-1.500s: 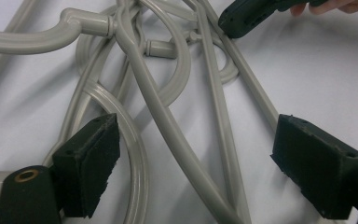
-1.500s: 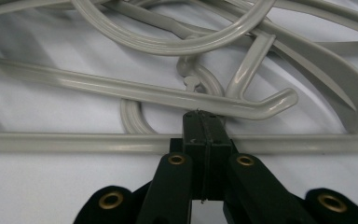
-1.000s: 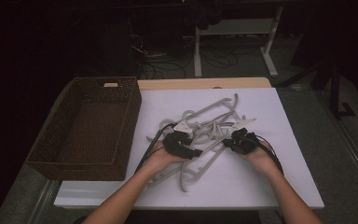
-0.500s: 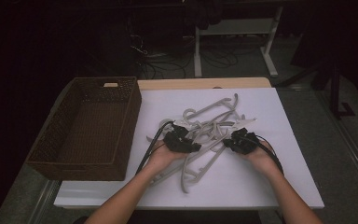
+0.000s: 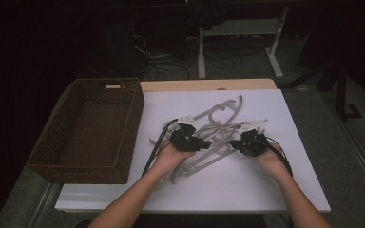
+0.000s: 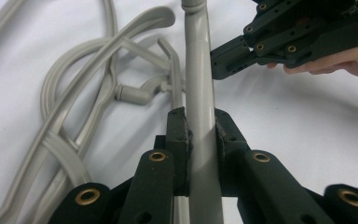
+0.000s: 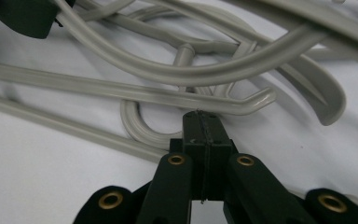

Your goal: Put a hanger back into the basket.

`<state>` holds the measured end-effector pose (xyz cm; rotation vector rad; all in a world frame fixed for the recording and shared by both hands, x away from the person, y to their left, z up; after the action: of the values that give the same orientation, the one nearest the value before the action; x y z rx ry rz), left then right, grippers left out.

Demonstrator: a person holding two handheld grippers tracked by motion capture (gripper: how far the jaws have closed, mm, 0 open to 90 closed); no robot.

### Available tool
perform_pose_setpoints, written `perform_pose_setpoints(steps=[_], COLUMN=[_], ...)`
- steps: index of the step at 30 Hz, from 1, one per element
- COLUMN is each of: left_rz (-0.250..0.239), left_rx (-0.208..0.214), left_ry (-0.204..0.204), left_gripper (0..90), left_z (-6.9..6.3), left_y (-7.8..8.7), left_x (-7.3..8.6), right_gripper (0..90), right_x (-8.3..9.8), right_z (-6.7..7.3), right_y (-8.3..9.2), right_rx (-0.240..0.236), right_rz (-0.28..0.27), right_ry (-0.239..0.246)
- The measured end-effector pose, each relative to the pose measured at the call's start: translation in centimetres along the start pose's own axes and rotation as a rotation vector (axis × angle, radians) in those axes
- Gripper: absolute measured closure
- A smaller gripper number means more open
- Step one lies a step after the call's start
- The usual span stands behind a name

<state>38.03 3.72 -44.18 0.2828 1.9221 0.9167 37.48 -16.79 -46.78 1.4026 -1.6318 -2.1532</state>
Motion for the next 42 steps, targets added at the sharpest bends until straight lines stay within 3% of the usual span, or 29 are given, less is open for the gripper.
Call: perform_pose_setpoints(steps=[6,13,17,23,30,37,42], left_rz=[-0.011,-0.025,-0.051,-0.108,-0.169,-0.200,-0.206], left_rx=[-0.011,-0.053,-0.073,-0.103,-0.148,-0.251,-0.337], left_ry=[-0.009,-0.046,-0.047,-0.029,0.004,0.014,0.045], left_gripper=[79.0,79.0,79.0,79.0,79.0,79.0,79.0], left_z=[-0.3,-0.8,-0.6,0.4,2.3,5.4,7.9], left_y=[0.8,3.2,5.4,10.2,16.7,23.5,27.7], left_x=[-0.6,-1.9,-2.9,-4.0,-3.8,-1.8,0.4], right_gripper=[83.0,63.8,52.7,34.6,18.9,9.6,9.6], right_x=[-0.1,-0.5,0.1,1.5,2.9,3.8,3.9], right_z=[0.1,0.8,1.3,1.8,1.8,1.8,1.7], right_y=[1.1,3.5,4.5,5.4,5.7,5.8,5.6], right_rx=[-0.026,-0.088,-0.083,-0.070,-0.050,-0.045,-0.035], right_rz=[-0.039,-0.129,-0.158,-0.180,-0.214,-0.234,-0.234], right_ry=[-0.011,-0.047,-0.055,-0.080,-0.110,-0.112,-0.111])
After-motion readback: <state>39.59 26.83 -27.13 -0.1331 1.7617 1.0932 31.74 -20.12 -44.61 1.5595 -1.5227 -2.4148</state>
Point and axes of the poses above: each handheld gripper's, and its own axes: y roughly backward along the jaws, x roughly out of its underside, z roughly to its left, the point moved 4 cm from there along -y, roughly forward along the jaws, and after that the axes turned 7 degrees about z, right-handed, at the moved point
